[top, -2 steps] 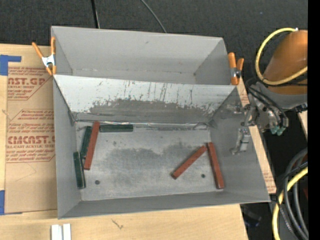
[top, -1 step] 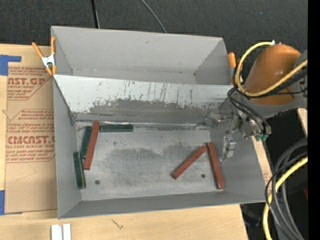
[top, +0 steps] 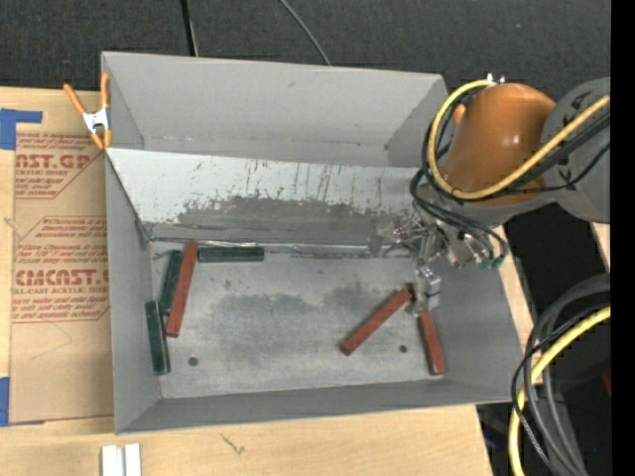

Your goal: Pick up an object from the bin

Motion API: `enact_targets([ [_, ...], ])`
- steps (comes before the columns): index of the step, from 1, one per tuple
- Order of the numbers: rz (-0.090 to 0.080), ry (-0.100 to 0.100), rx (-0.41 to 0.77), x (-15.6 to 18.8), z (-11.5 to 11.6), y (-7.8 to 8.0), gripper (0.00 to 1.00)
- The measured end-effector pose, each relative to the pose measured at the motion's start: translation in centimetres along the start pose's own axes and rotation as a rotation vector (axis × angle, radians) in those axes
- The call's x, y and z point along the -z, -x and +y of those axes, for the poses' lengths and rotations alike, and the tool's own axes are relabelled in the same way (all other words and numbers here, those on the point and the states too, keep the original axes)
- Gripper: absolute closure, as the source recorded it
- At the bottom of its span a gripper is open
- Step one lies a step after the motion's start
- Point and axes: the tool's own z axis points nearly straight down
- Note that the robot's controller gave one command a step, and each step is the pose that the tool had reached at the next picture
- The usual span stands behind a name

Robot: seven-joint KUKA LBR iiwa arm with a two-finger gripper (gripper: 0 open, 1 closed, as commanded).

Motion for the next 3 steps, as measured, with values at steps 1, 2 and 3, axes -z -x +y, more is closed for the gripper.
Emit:
enact_targets([
  [1, 0.000, 0.000, 0.030, -2.3, 0.7, -0.8, 0.00],
  [2, -0.002, -0.001, 0.221, -7.1, 1.6, -1.0, 0.00],
  [3, 0.001, 0.001, 0.252, -8.8, 2.2, -1.3, 1.00],
])
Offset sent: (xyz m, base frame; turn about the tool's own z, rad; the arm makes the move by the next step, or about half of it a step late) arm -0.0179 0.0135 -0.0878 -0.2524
